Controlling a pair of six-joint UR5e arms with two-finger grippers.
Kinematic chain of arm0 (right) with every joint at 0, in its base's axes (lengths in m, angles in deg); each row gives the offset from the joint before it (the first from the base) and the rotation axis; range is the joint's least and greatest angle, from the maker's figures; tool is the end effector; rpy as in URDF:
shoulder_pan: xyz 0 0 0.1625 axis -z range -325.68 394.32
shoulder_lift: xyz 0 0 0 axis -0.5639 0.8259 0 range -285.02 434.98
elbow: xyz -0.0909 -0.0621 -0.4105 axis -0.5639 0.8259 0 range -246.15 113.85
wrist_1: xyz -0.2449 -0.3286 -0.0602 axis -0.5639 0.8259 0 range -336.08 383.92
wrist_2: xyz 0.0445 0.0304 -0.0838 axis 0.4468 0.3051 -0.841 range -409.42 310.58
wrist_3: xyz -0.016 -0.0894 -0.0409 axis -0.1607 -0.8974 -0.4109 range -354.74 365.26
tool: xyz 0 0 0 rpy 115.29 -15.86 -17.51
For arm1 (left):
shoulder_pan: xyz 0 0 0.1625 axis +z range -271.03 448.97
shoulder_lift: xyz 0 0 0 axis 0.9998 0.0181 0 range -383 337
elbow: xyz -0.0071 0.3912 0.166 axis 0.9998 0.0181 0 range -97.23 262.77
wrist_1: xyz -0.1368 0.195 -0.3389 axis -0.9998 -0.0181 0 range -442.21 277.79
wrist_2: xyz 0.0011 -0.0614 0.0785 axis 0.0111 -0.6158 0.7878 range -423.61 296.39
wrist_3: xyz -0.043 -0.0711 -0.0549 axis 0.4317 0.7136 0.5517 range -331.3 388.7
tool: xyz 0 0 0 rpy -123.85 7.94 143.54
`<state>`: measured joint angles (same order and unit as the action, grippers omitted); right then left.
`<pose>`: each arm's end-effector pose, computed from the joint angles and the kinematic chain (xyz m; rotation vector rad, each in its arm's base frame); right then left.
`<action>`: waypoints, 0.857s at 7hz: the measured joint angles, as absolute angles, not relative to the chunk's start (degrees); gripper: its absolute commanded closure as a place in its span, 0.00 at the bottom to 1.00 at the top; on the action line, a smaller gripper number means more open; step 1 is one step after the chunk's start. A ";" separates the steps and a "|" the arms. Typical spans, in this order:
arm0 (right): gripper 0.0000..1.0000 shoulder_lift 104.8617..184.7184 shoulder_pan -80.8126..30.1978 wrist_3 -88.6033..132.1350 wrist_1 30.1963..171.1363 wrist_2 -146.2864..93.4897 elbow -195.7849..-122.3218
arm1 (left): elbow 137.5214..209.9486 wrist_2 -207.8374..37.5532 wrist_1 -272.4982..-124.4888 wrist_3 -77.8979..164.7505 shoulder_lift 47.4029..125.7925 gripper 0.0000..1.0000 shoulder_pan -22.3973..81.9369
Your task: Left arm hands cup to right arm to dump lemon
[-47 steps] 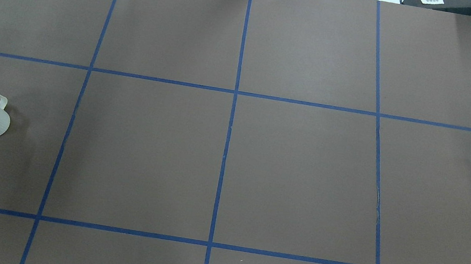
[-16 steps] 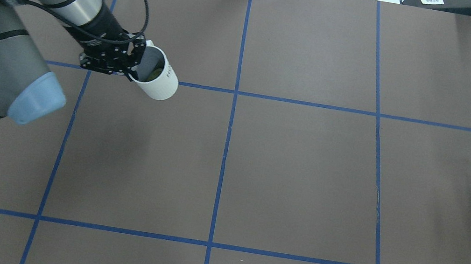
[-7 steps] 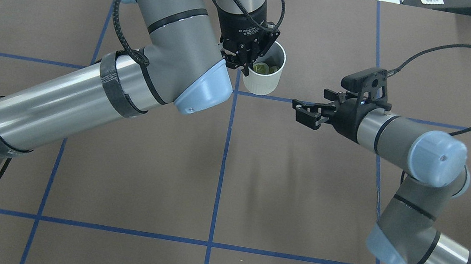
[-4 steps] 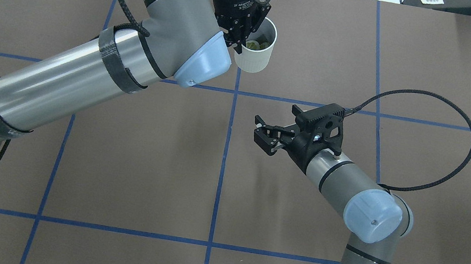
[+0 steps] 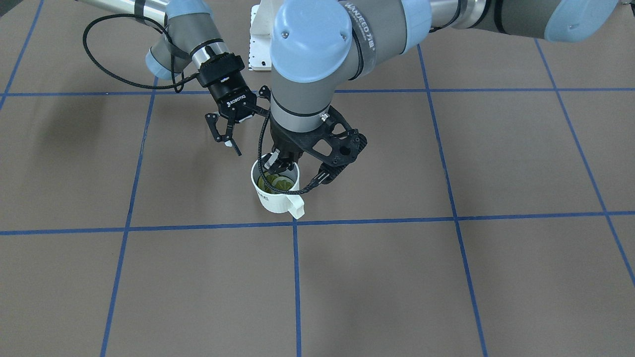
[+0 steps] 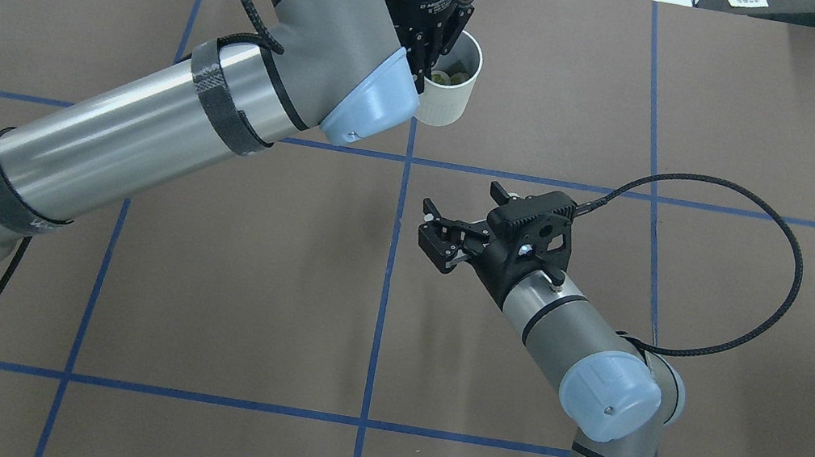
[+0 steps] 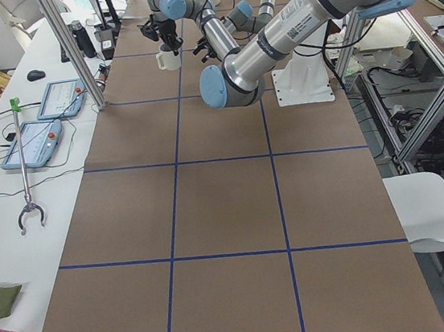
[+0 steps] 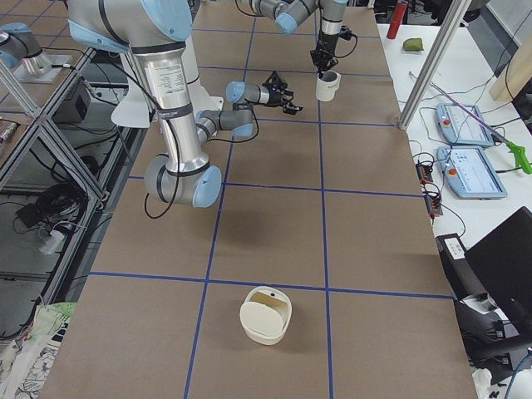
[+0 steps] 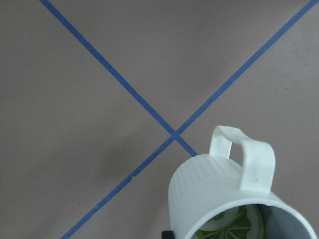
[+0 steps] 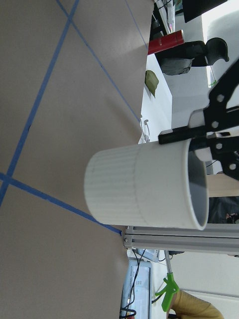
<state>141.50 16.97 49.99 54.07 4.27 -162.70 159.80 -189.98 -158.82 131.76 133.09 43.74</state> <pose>-0.5052 -0.3594 0.2566 1.1942 -1.0197 0.1141 0.4769 -0.5860 0.0190 -0.4085 0.8299 -0.7262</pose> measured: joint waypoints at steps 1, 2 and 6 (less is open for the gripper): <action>0.02 140.82 16.99 50.01 54.13 1.96 -162.20 | 159.89 -190.35 -158.08 131.78 133.14 1.00 43.83; 0.02 140.13 17.01 50.05 54.10 -0.03 -161.31 | 160.01 -190.85 -157.60 131.83 133.17 1.00 43.91; 0.02 138.49 17.01 50.07 54.05 -1.59 -159.32 | 160.93 -192.03 -157.19 132.98 133.27 1.00 45.58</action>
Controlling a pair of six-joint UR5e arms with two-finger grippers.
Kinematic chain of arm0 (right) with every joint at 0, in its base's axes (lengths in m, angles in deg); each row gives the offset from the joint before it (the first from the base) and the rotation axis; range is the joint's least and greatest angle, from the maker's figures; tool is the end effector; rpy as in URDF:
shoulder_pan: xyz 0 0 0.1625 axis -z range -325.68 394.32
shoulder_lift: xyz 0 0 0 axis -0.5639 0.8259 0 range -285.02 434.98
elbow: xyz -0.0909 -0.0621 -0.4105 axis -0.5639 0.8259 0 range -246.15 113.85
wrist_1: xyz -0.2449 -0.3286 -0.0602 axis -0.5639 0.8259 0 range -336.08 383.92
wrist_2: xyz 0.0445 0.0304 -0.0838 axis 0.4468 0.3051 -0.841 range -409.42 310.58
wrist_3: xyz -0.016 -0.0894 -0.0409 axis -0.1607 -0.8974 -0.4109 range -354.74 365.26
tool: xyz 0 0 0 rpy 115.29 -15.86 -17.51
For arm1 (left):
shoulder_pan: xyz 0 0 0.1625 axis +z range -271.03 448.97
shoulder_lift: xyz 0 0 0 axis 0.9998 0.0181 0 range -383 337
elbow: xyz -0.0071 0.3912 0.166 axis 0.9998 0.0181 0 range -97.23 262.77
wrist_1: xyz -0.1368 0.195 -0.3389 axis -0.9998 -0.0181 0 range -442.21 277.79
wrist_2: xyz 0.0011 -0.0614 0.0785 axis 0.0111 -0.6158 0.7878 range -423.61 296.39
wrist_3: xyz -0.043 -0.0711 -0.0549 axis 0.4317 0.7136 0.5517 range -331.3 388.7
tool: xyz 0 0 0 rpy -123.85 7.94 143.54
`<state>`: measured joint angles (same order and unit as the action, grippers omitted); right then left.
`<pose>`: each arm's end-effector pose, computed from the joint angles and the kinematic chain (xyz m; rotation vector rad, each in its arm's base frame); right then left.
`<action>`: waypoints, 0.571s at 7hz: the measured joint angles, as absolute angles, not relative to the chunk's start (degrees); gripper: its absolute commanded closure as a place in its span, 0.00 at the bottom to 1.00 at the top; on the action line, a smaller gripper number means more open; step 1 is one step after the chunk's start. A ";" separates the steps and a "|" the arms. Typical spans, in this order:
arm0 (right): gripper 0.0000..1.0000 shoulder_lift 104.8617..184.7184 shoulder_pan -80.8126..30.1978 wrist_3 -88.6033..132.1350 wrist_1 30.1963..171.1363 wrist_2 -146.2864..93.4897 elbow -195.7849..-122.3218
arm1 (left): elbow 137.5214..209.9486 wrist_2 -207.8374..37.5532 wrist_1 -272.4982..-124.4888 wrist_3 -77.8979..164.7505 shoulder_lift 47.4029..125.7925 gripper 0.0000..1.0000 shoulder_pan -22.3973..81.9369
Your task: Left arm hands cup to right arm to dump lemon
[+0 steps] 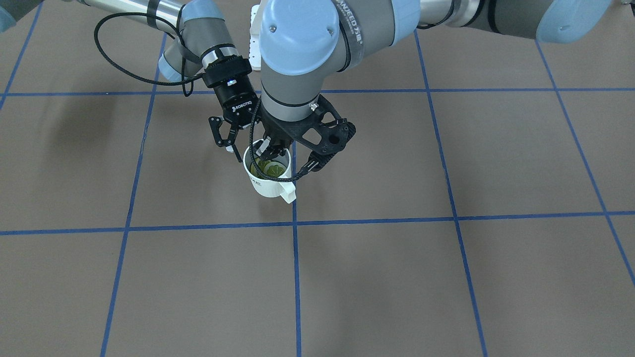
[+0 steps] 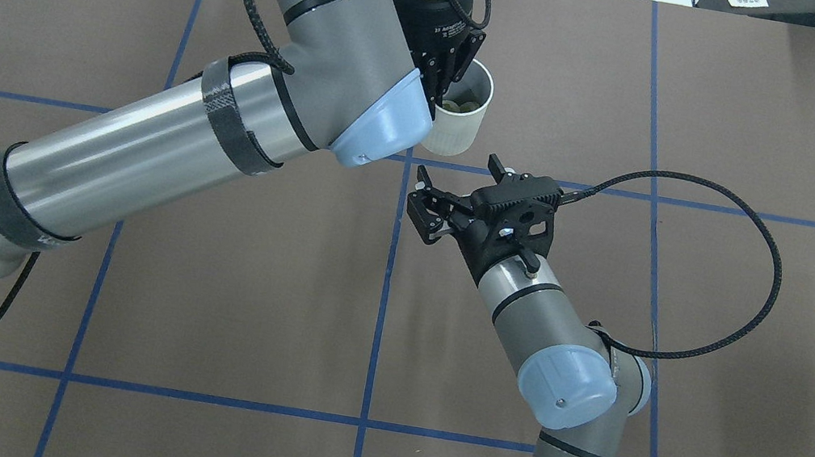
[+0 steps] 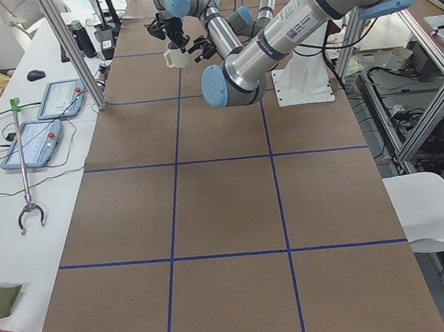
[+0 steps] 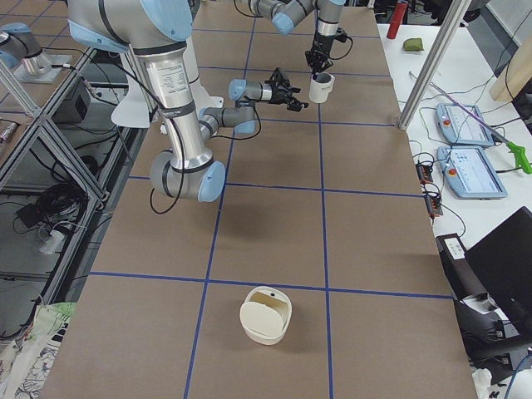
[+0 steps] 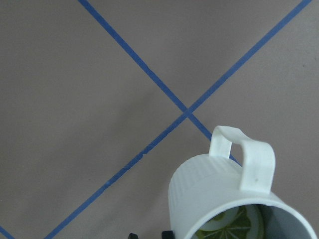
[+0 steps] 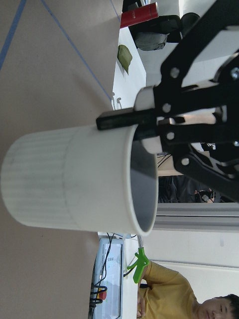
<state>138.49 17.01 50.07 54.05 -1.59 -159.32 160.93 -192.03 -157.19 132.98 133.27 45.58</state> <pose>-0.5181 -0.3712 0.2498 1.2439 -0.9546 0.1919 0.4916 -0.5628 0.0115 -0.4662 0.8182 -0.7029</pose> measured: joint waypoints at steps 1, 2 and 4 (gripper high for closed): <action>0.02 138.43 17.01 50.03 54.11 -1.62 -159.20 | 160.96 -191.97 -157.19 133.06 133.19 1.00 46.23; 0.02 138.36 17.01 50.01 54.14 -1.67 -159.05 | 160.98 -191.94 -157.19 133.10 133.17 1.00 46.72; 0.02 138.28 17.01 50.00 54.15 -1.81 -158.98 | 161.05 -191.97 -157.19 133.11 133.12 1.00 47.21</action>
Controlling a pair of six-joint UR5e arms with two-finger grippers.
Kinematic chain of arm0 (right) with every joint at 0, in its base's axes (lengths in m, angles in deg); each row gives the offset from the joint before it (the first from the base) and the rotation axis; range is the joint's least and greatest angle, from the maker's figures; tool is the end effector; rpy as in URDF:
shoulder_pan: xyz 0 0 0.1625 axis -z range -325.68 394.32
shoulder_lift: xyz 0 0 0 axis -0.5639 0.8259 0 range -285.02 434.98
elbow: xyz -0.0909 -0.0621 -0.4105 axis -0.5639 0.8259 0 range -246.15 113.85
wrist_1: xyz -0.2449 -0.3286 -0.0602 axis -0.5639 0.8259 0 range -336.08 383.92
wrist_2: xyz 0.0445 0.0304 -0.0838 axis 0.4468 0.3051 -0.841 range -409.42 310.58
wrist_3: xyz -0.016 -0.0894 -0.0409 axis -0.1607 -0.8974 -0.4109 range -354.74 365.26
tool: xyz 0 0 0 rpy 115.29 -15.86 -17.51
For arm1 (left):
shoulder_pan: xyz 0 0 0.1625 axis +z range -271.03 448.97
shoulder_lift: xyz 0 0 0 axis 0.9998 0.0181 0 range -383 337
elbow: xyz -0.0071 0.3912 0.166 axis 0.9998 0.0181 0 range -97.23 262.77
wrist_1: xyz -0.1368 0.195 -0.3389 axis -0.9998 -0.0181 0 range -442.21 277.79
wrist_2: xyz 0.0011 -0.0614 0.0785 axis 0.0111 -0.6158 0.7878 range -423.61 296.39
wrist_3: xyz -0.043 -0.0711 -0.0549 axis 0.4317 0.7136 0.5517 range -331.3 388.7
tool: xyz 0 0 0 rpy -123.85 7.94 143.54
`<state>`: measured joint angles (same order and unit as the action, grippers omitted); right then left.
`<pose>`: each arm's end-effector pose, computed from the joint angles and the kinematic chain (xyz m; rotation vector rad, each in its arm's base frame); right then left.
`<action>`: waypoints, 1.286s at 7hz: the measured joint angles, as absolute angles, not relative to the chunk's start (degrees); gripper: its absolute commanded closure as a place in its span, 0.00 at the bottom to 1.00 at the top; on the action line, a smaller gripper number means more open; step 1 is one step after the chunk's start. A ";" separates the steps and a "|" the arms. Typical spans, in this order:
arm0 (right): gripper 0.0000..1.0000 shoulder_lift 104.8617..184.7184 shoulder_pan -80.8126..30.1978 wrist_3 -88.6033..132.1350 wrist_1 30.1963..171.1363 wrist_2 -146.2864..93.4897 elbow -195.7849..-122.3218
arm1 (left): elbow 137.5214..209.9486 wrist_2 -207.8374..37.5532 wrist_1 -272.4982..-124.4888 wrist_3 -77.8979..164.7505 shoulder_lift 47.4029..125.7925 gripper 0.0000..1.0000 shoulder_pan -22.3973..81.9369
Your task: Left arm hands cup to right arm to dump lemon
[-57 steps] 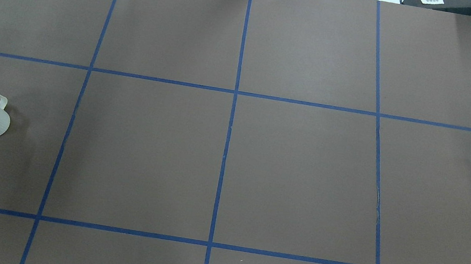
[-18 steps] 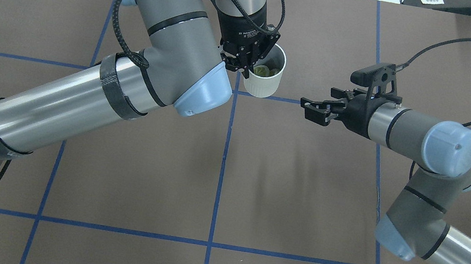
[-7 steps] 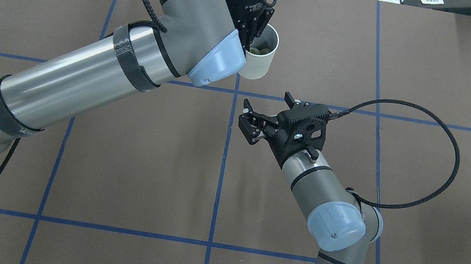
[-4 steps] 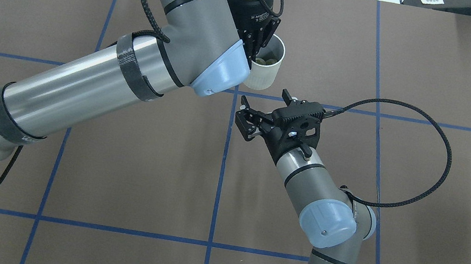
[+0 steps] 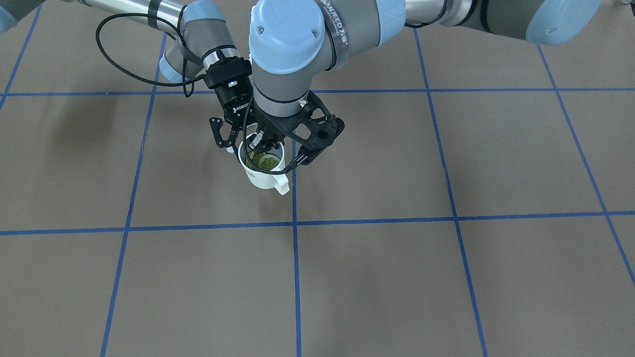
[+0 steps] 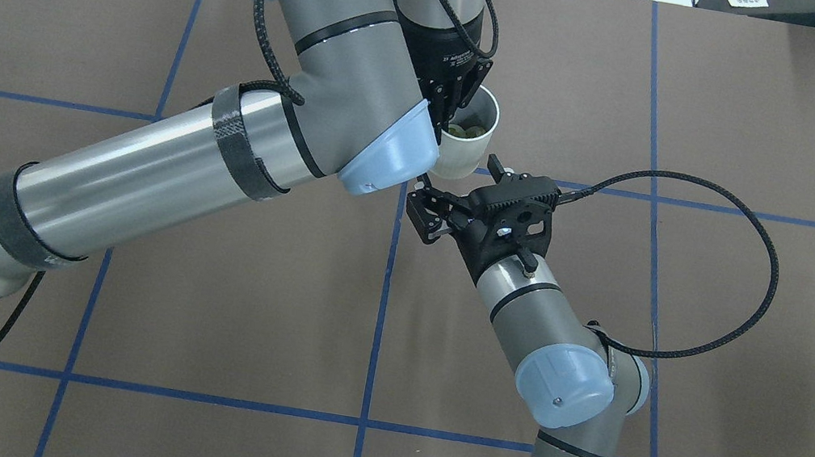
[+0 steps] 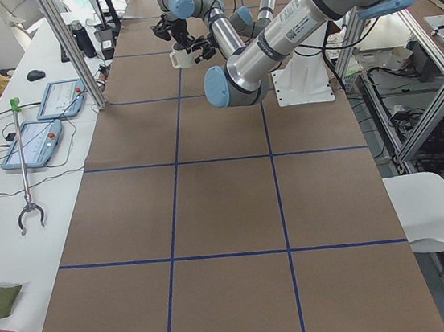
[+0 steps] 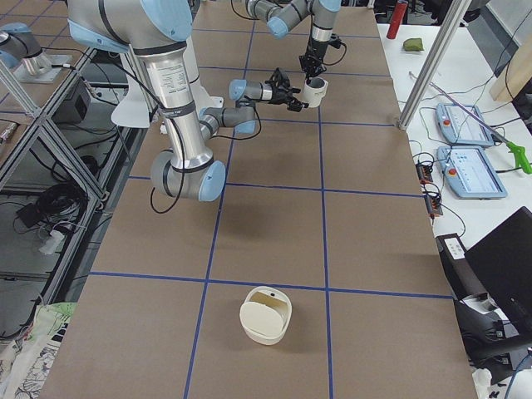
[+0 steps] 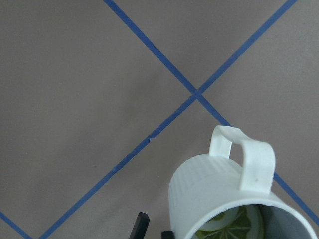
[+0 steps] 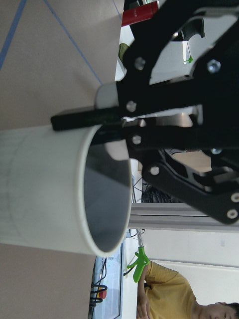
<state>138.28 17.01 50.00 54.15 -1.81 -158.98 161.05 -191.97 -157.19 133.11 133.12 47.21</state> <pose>-0.5199 -0.3720 0.2502 1.2453 -0.9479 0.1921 0.5071 -0.5485 0.0128 -0.4771 0.8091 -0.6794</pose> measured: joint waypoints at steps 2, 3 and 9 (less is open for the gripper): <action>0.02 138.21 17.01 50.00 54.10 -2.58 -158.57 | 161.26 -191.95 -157.02 133.11 132.90 1.00 47.49; 0.02 138.19 17.01 50.00 54.08 -2.90 -158.43 | 161.69 -191.99 -156.91 133.11 132.78 1.00 47.51; 0.02 138.09 17.01 50.00 54.06 -3.48 -158.27 | 162.82 -192.02 -156.92 133.80 132.70 1.00 48.79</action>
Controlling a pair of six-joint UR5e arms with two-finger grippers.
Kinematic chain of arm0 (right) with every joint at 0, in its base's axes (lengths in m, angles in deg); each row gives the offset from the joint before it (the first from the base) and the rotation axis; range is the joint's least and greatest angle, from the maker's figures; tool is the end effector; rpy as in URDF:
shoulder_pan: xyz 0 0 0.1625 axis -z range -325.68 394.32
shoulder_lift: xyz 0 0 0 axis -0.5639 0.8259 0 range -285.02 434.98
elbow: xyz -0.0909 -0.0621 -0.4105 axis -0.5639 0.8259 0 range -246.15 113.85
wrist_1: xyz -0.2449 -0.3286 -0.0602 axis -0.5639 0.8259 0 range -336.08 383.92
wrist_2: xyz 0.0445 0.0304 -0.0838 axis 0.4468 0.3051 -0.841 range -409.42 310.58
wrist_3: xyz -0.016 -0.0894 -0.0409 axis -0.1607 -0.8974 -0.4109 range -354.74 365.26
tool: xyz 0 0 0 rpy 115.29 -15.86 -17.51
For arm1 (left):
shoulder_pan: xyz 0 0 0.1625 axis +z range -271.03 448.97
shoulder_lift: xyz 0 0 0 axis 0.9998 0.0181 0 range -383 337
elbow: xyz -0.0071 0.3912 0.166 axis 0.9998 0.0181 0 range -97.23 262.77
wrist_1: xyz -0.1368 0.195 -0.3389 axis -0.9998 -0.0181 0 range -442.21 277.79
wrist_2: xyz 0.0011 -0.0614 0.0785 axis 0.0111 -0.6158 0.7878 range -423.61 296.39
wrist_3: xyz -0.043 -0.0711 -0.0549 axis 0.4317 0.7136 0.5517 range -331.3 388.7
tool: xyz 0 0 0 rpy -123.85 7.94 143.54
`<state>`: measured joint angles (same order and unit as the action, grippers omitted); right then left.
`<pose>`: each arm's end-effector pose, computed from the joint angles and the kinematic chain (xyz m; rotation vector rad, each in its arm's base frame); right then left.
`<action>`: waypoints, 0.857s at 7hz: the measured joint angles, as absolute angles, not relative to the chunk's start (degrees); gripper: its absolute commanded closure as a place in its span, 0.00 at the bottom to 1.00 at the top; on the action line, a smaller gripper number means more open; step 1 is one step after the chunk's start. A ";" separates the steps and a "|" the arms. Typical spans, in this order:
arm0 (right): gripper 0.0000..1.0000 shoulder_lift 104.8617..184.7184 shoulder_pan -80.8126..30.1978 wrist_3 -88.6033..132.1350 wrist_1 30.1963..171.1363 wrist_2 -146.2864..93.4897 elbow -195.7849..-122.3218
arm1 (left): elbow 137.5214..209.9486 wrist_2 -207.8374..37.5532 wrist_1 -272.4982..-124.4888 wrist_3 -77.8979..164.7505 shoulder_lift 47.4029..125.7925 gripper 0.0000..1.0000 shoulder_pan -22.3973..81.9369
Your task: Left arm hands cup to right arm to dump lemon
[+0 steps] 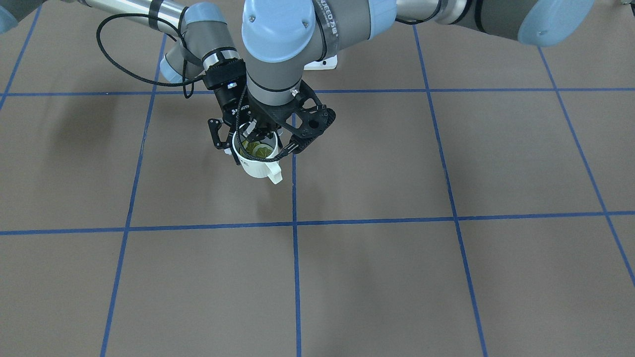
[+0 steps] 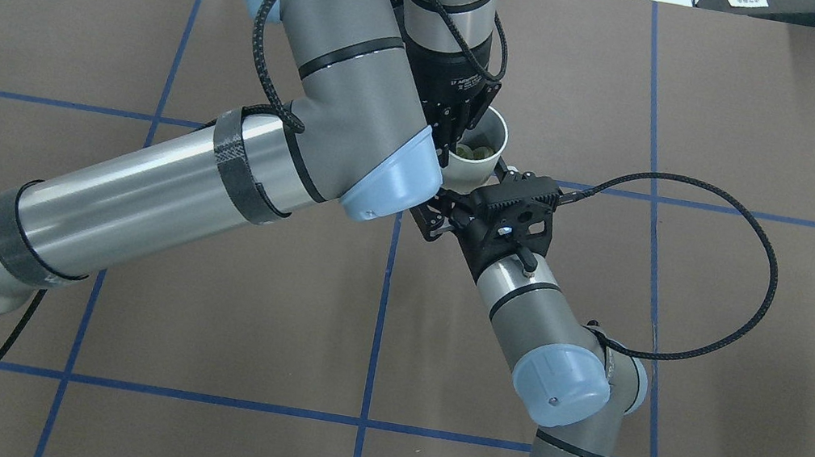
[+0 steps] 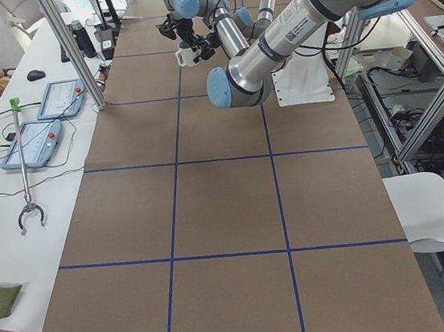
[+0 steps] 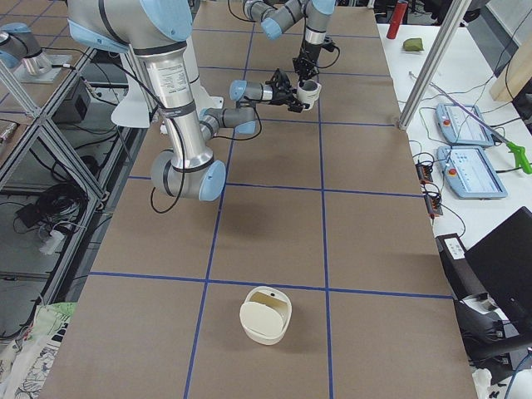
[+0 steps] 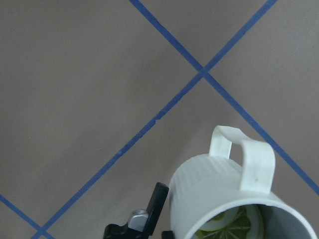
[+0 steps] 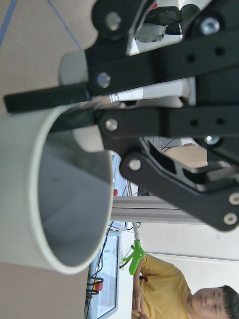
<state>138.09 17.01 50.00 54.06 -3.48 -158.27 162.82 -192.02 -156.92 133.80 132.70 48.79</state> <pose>-0.5209 -0.3746 0.2531 1.2579 -0.9235 0.2111 0.5153 -0.5284 0.0079 -0.4877 0.8161 -0.6565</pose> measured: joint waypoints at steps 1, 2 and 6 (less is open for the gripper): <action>0.07 138.09 17.01 50.00 54.07 -3.73 -158.18 | 162.83 -192.02 -156.92 133.81 132.67 1.00 48.80; 0.23 138.09 17.01 50.00 54.07 -3.84 -158.07 | 162.83 -192.02 -156.92 133.81 132.66 1.00 48.80; 0.85 138.17 17.01 50.00 53.98 -3.76 -157.95 | 163.98 -192.02 -156.89 133.74 132.99 0.00 48.86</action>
<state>138.17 17.01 50.00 53.98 -3.76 -157.95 163.98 -192.02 -156.89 133.74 132.99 48.86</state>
